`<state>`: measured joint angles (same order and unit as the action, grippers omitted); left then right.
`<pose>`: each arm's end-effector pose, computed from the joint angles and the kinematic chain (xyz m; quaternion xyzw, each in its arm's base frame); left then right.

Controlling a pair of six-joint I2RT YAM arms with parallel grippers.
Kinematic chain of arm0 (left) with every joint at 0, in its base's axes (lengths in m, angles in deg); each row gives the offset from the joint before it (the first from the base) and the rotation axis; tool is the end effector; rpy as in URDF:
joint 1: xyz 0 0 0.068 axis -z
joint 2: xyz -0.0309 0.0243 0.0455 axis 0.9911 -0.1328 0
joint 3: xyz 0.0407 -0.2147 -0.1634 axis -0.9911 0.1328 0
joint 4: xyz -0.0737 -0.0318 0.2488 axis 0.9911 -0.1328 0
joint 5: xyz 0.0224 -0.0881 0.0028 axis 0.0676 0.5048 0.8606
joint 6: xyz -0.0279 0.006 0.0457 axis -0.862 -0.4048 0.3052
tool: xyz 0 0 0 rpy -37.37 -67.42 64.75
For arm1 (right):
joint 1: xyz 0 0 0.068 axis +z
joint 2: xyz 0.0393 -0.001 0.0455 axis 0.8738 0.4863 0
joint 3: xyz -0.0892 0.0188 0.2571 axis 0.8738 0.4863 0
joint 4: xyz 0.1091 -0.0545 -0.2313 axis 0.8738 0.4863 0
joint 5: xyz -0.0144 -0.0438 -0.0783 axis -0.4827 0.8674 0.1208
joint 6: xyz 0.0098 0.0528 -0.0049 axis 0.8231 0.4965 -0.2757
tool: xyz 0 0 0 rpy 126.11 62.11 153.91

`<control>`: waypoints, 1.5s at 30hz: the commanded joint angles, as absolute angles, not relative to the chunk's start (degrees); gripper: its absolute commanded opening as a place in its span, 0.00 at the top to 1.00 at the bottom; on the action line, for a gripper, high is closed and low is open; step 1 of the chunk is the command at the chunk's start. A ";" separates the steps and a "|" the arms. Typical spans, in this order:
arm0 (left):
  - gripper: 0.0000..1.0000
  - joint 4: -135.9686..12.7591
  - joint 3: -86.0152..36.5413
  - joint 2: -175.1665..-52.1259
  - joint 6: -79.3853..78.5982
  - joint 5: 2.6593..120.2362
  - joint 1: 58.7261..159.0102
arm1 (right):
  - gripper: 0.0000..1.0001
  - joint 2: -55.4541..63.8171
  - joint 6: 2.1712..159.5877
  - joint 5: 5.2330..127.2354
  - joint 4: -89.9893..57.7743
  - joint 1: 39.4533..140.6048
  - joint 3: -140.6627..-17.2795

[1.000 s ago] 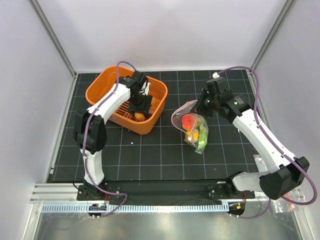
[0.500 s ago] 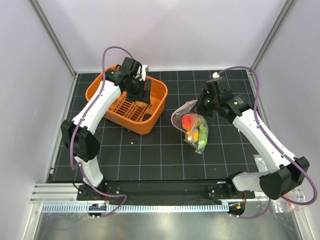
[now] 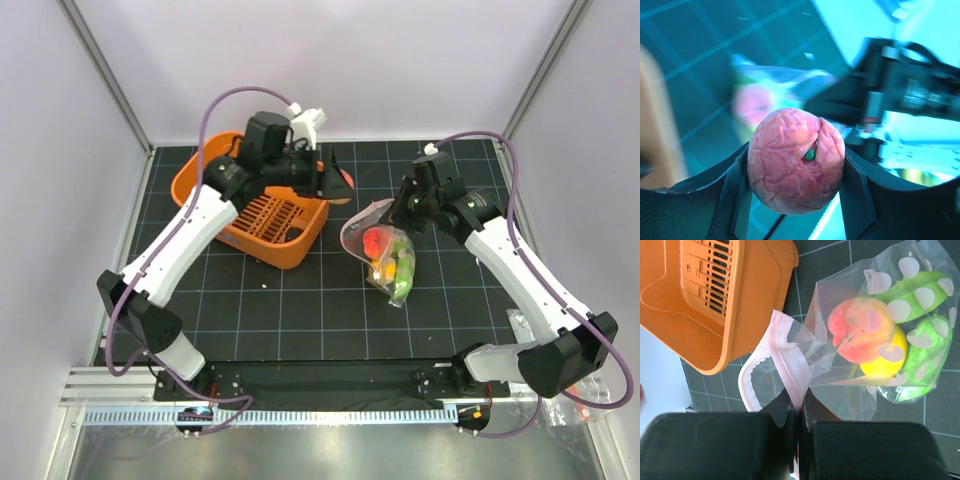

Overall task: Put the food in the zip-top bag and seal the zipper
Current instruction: Pick up the fake fruit from the bin, then place the fake fruit in the zipper food storage bag.

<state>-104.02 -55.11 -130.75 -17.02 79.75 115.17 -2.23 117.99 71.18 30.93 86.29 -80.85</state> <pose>0.2887 -0.2051 0.4257 0.1481 0.8388 -0.4176 0.3164 0.2429 0.1172 0.3630 0.1397 0.9123 0.2364 0.3038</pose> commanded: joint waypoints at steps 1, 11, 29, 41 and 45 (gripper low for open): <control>0.90 -94.48 -54.00 -130.52 -22.21 82.46 120.41 | 0.99 -2.28 118.27 70.80 29.61 86.21 -84.02; 0.95 -86.91 -43.63 -130.53 -24.76 71.56 128.86 | 0.99 -5.09 120.21 75.44 29.70 86.13 -83.94; 0.00 -88.75 -43.00 -133.51 -25.47 62.59 134.05 | 0.99 -10.19 122.40 77.92 28.56 86.21 -79.10; 0.00 -100.08 -51.44 -131.14 -20.28 55.22 131.77 | 0.99 -11.24 122.41 78.36 28.82 86.21 -77.87; 0.00 -106.84 -52.15 -128.77 -20.80 53.63 122.05 | 0.99 -11.24 121.62 78.36 29.61 86.21 -78.22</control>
